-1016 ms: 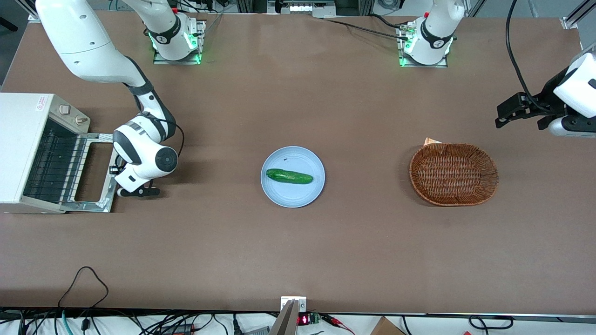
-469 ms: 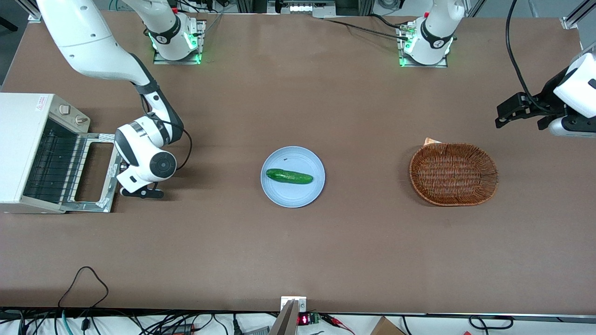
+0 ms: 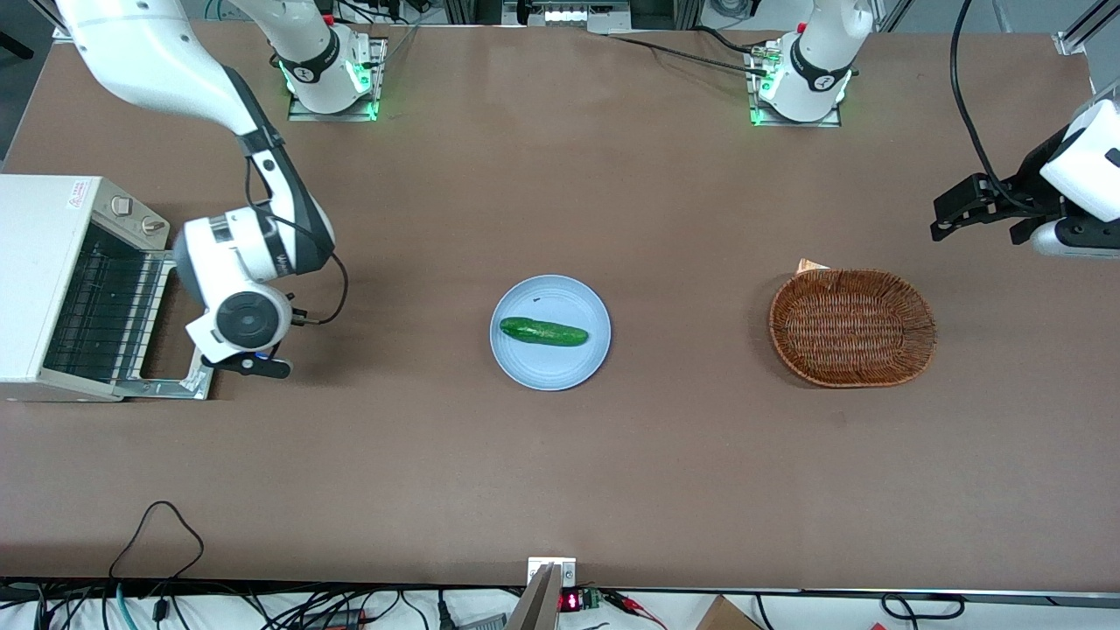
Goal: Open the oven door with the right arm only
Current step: 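Lift the right gripper up and away from the open door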
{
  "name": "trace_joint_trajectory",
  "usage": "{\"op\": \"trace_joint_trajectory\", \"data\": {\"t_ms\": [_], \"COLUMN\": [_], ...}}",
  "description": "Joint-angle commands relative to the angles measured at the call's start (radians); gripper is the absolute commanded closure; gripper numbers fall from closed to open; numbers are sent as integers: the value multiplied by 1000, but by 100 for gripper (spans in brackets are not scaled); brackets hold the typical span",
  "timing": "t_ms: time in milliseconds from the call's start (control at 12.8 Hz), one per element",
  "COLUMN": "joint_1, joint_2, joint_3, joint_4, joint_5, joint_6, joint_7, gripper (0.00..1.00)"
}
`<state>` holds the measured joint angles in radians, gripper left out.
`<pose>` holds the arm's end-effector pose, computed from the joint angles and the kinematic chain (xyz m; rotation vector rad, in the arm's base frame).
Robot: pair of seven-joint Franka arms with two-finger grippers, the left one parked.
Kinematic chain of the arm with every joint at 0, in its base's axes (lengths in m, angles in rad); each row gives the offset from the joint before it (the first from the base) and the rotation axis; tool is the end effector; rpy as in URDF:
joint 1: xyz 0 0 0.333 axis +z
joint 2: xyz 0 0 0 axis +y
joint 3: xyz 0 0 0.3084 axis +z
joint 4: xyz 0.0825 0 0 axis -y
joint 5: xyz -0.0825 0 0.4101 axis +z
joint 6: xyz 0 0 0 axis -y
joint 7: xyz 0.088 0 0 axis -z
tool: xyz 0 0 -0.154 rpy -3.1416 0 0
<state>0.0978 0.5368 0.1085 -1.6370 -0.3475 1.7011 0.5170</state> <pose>0.6230 0.0779 0.2201 2.6765 -0.2476 -0.4647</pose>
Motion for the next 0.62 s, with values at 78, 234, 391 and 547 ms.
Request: {"op": "trace_joint_trajectory", "data": {"t_ms": [78,234,391,547], "joint_1": [-29,-33,-47,-79], "joint_2": [3,-11,-53,-105], "joint_3": [3,3,0,0], "joint_4": [198,235,235,235], "joint_5": [177,202,237,287], "joint_6": [-190,-227,-230,-230], "joint_7": [-121,-126,-143,-199], "gripper": [45,1,1,1]}}
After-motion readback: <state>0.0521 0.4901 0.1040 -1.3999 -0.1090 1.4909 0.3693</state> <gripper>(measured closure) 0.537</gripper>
